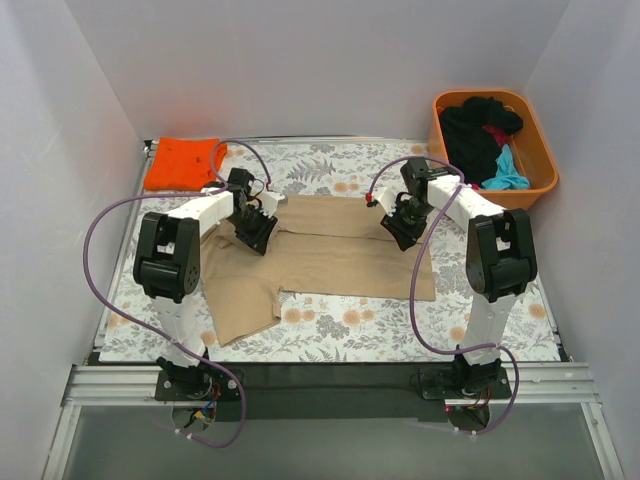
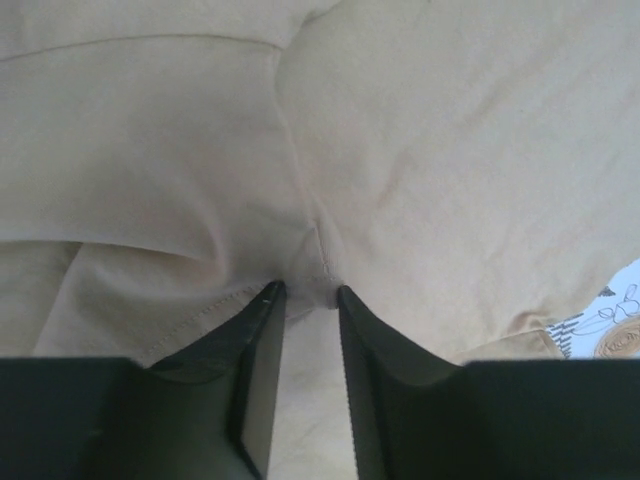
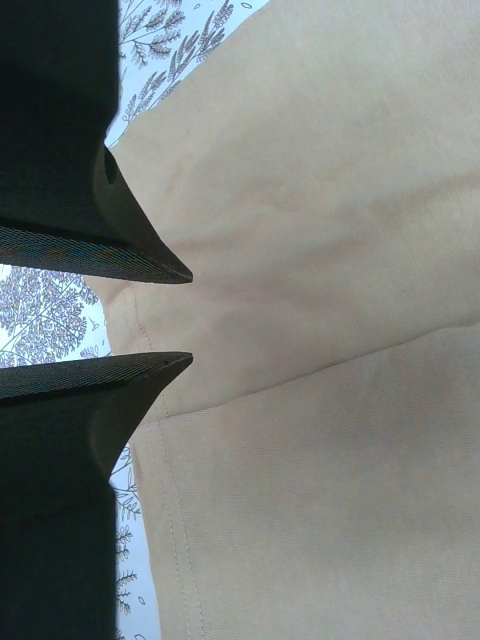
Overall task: Fold and stack the t-shirts
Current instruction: Fold the tshirt
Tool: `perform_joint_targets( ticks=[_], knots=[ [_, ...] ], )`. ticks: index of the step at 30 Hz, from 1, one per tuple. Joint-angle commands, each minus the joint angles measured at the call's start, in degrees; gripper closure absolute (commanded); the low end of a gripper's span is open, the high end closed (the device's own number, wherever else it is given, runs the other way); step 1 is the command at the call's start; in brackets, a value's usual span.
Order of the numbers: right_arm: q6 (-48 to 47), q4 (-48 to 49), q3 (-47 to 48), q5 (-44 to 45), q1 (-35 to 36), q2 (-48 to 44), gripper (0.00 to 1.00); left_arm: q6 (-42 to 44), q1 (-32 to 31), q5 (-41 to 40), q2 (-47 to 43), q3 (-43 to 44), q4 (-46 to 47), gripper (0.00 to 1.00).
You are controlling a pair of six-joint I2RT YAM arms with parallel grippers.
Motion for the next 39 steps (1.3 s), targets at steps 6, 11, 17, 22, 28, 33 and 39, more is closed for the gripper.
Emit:
perform_joint_targets(
  ticks=[6, 11, 17, 22, 28, 33, 39],
  knots=[
    [-0.58, -0.94, 0.69, -0.32, -0.17, 0.29, 0.66, -0.77, -1.22, -0.70, -1.31, 0.37, 0.74, 1.00],
    [-0.67, -0.94, 0.52, -0.32, -0.25, 0.11, 0.66, -0.68, -2.45, 2.11, -3.59, 3.01, -3.65, 1.00],
    [-0.58, -0.94, 0.43, -0.59, -0.25, 0.37, 0.66, -2.35, -4.39, 4.84, -3.42, 3.81, -5.77, 1.00],
    [-0.41, -1.12, 0.78, -0.50, -0.26, 0.46, 0.65, -2.00, -4.47, 4.58, -0.96, 2.40, -5.76, 0.81],
    [-1.28, -1.38, -0.62, -1.29, -0.34, -2.26, 0.64, 0.36, -3.51, 9.58, -8.41, 2.31, -8.47, 0.44],
    [-4.79, -2.96, -5.62, -1.47, 0.01, -9.71, 0.62, 7.40, 1.76, 15.31, -20.00, 0.21, -18.57, 0.45],
    [-5.50, -3.67, -16.43, 0.20, 3.26, -16.22, 0.60, 19.00, 4.58, 11.97, -28.19, -9.18, -27.72, 0.51]
  ],
)
